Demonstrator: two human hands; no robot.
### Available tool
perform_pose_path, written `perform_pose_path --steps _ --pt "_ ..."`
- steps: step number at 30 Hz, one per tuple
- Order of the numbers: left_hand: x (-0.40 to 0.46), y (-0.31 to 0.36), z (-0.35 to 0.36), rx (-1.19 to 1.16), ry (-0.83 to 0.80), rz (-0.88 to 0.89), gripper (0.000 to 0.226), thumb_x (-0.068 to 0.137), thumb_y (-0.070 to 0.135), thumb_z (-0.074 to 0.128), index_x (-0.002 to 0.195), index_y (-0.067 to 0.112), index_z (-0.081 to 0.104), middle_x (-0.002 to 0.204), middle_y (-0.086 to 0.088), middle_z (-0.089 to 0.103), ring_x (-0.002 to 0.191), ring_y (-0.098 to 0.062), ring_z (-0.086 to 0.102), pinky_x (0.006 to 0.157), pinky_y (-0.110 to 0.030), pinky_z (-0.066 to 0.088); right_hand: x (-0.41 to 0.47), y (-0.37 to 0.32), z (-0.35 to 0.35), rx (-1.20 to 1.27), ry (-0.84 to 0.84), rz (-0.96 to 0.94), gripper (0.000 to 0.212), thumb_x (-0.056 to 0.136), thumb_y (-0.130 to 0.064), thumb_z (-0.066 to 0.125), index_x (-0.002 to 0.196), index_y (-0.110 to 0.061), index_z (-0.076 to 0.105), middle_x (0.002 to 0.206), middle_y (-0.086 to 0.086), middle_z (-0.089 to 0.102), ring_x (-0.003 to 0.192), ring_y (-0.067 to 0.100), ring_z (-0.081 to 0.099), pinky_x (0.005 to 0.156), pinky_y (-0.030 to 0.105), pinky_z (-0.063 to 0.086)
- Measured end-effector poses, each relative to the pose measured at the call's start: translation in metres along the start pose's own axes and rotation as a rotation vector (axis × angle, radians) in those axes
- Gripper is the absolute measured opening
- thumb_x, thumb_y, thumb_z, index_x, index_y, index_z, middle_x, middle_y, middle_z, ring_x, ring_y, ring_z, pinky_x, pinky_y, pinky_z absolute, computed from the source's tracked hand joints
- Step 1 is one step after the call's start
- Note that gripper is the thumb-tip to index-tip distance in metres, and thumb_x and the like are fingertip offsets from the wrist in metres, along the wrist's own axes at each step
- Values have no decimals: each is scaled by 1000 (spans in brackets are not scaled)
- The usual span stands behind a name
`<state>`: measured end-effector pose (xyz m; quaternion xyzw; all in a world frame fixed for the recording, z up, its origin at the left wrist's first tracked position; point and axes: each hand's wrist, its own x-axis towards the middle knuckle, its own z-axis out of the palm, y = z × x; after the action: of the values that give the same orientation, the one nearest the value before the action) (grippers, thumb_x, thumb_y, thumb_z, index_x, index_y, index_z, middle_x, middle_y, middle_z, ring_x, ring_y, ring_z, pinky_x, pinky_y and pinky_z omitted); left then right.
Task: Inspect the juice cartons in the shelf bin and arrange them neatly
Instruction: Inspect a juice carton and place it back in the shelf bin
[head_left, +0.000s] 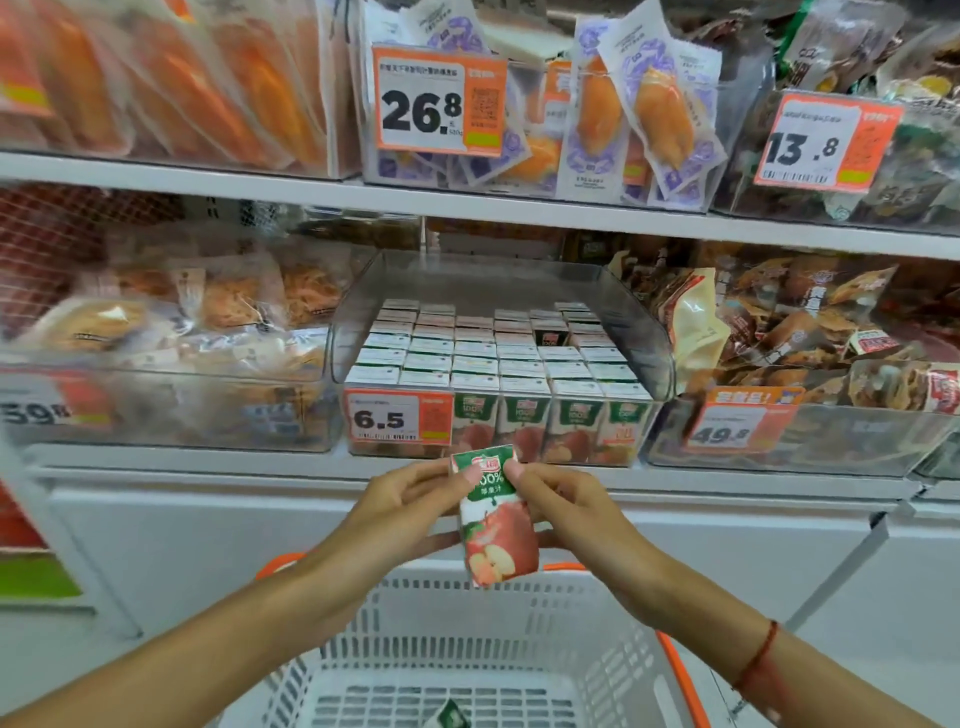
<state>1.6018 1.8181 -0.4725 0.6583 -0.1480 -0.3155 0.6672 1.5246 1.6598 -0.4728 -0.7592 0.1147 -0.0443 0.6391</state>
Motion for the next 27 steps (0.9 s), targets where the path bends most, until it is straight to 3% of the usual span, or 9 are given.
perform_pose_path --steps 5,9,12,14,16,18,21,24,27 --pt "4 -7 -5 13 -80 -48 30 91 25 64 120 16 65 107 2 75 99 -11 71 77 -17 57 1 3 -3 36 10 111 34 98 -44 49 106 -20 72 98 -2 76 84 10 71 71 21 54" --pt "4 -10 -2 -4 -34 -8 30 92 22 63 120 12 64 107 -2 75 97 -13 72 74 -15 56 -1 2 -13 57 -112 188 22 98 -32 54 112 -26 70 107 -5 74 95 8 70 83 23 54" --pt "5 -11 -3 -39 9 -6 29 93 22 61 120 11 64 108 -3 74 96 -13 72 62 -10 54 -3 5 -16 0 -189 185 26 97 -22 57 122 -22 65 113 -2 72 102 9 67 94 28 50" --pt "6 -11 -4 -37 10 -3 28 94 25 60 120 15 65 109 -2 74 97 -11 72 61 -9 53 -4 8 -14 5 -141 162 26 95 -22 61 120 -21 66 114 3 72 104 13 67 98 30 50" --pt "7 -14 -6 0 30 22 29 93 28 61 120 20 66 109 1 74 101 -10 70 73 -16 57 -3 10 -11 -17 -54 138 26 89 -26 69 114 -22 69 111 8 72 104 18 68 101 36 50" --pt "10 -17 -7 53 113 45 24 89 28 66 112 24 70 101 6 75 99 -8 70 76 -19 57 -2 10 -7 -72 46 110 27 81 -27 78 107 -24 72 105 7 72 93 17 70 96 40 53" --pt "12 -19 -6 46 179 39 22 83 35 72 102 23 73 85 12 76 82 -1 71 63 -16 57 -4 12 0 -258 159 -3 33 72 -28 85 101 -30 70 85 -8 72 71 8 67 76 39 59" --pt "14 -20 -1 58 135 -5 32 74 45 76 98 24 74 83 14 76 79 3 71 63 -16 57 -7 18 4 -466 241 -134 38 63 -39 88 93 -39 64 77 -17 67 70 4 62 65 23 55" --pt "16 -20 -4 102 88 -24 34 72 41 79 101 24 73 87 11 77 81 2 71 62 -12 54 -6 22 2 -477 187 -146 37 64 -42 86 93 -36 64 80 -18 67 68 3 61 63 20 53"
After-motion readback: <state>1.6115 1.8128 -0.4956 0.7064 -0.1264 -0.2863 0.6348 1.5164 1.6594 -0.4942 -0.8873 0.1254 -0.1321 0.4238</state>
